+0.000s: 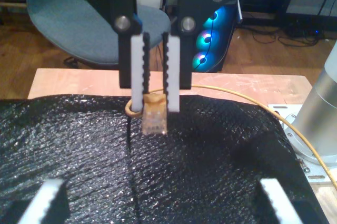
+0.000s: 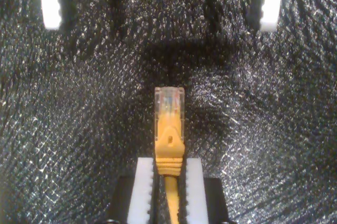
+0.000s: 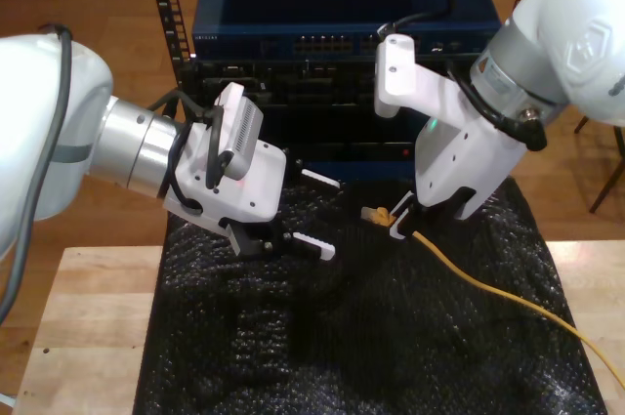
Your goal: Grab the cable and plug it in
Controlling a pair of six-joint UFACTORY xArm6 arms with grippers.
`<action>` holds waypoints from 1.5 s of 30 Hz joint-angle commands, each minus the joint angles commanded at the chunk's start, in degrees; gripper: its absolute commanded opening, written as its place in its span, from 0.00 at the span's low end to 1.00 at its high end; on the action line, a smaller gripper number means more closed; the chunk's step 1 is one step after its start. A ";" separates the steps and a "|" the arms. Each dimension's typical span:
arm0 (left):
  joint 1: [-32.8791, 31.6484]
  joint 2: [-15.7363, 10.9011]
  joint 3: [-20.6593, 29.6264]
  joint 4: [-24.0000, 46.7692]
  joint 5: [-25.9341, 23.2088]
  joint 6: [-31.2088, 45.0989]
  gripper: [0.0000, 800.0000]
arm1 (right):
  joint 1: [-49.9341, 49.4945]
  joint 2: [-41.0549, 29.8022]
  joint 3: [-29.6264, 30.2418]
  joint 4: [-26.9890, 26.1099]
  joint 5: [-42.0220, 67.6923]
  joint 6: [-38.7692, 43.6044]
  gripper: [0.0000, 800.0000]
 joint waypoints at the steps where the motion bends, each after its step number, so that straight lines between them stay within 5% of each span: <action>1: 0.09 0.00 0.00 0.00 0.00 0.00 1.00 | 0.09 0.18 0.00 0.00 -0.09 0.00 0.01; 15: 0.09 0.00 0.18 -0.09 1.85 -0.09 0.99 | 1.23 3.60 -2.11 0.35 -0.53 0.18 0.01; 33: 0.18 0.00 0.09 -0.18 2.11 -0.09 0.86 | 3.08 5.01 -3.96 0.35 -0.53 0.26 0.01; 45: 0.26 0.09 0.44 -1.58 1.49 1.93 0.67 | 2.99 5.01 -3.87 0.35 -0.53 0.35 0.01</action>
